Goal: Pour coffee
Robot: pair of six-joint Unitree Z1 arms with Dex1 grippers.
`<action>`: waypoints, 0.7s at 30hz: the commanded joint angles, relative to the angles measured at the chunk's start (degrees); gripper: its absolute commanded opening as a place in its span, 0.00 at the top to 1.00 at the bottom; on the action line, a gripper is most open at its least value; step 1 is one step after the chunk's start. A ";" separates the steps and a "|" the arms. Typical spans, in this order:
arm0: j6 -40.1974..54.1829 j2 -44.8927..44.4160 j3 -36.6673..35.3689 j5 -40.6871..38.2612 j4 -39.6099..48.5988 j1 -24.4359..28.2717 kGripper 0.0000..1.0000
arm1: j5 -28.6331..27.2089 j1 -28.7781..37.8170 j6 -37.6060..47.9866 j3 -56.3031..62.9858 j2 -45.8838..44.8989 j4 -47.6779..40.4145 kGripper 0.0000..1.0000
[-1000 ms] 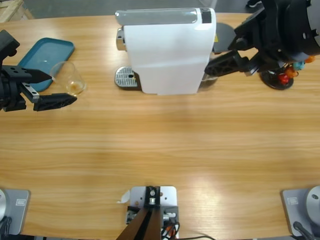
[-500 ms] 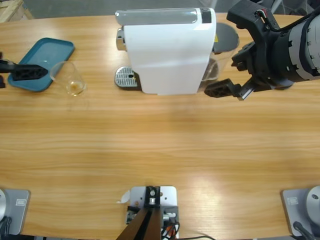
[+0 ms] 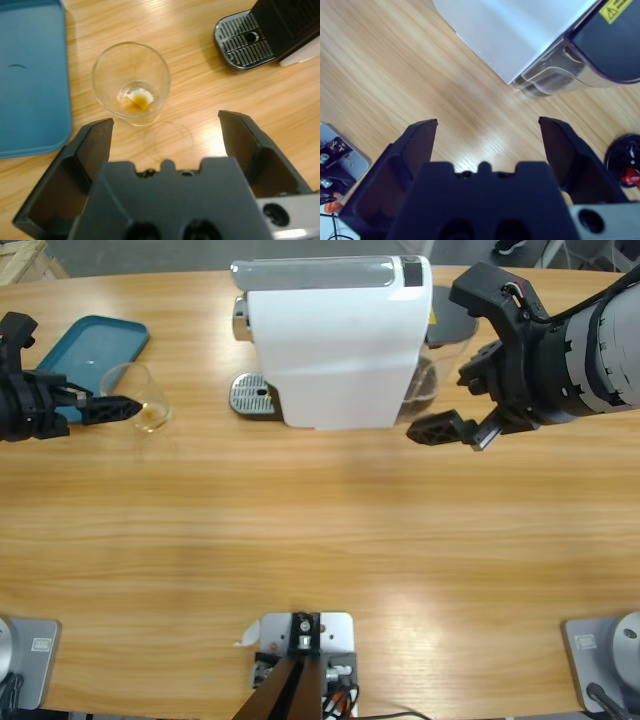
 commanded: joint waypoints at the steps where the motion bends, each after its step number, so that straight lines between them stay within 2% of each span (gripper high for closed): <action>1: 0.61 7.29 2.28 3.64 -3.72 0.31 0.09 | 1.87 -2.54 -2.63 1.83 1.10 -0.73 0.11; 11: 0.61 13.46 2.36 5.98 -8.87 0.31 0.09 | 3.17 -4.26 -4.58 2.45 2.10 -1.08 0.11; 17: -1.73 16.73 2.54 14.22 -11.98 0.31 0.09 | 3.40 -4.83 -5.10 2.99 2.24 -1.09 0.11; 18: -1.69 18.67 2.72 14.71 -15.07 0.31 0.09 | 3.59 -4.84 -5.17 3.24 2.53 -1.43 0.11; 21: -1.51 19.30 3.35 14.61 -17.22 0.31 0.12 | 3.82 -4.91 -5.17 3.22 3.04 -1.71 0.11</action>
